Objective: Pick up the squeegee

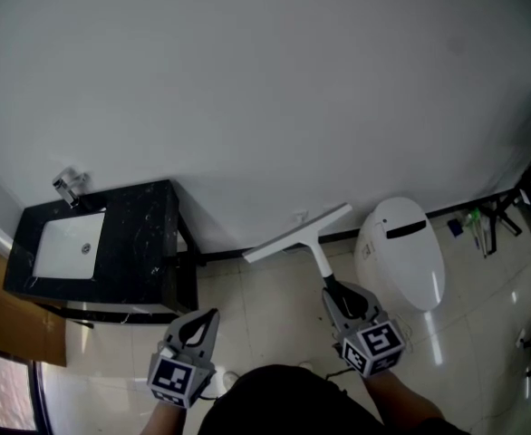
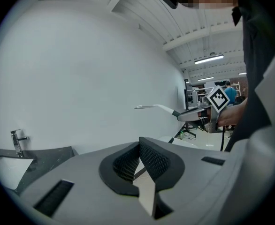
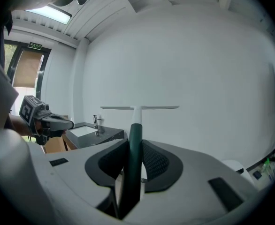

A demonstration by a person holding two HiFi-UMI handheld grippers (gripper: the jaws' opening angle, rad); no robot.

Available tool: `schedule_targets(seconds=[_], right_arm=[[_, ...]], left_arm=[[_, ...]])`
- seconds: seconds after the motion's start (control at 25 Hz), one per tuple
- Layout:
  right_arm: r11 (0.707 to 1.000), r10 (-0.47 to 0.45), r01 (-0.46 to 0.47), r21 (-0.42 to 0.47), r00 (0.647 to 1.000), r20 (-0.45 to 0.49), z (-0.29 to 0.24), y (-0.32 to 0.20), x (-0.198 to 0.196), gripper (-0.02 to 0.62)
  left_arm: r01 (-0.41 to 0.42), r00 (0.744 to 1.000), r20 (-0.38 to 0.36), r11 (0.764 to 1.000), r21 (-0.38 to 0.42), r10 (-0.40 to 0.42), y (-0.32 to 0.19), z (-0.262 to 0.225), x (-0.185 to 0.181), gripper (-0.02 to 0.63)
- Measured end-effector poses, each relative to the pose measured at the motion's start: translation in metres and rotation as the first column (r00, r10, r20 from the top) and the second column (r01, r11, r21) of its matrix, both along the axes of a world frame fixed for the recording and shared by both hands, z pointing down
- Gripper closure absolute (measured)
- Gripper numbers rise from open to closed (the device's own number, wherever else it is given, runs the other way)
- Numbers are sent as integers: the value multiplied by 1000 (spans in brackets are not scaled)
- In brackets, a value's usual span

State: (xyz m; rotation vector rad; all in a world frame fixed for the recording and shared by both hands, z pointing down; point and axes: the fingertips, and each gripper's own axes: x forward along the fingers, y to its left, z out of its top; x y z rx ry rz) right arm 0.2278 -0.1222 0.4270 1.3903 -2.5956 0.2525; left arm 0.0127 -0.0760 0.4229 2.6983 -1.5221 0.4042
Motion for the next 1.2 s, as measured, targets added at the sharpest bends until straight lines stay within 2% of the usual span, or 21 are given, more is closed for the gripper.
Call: schedule_targets(seconds=[0.32,0.92,1.2], right_arm=[[999,-31,31,12,999,-36,-8,-2,-11,497],[998,-54,55,13,997,-53,-8,-4,-10,498],[999,-48,48,13,998,-28,-7,-4,-8,499]], left_arm=[[26,999,-25,1000,4,-26,2,-1,-9,604],[40,999,-22,999,4,-40,4,2,-5,604],[48,999,-23,999,-5,-48,6,0,-3,604]])
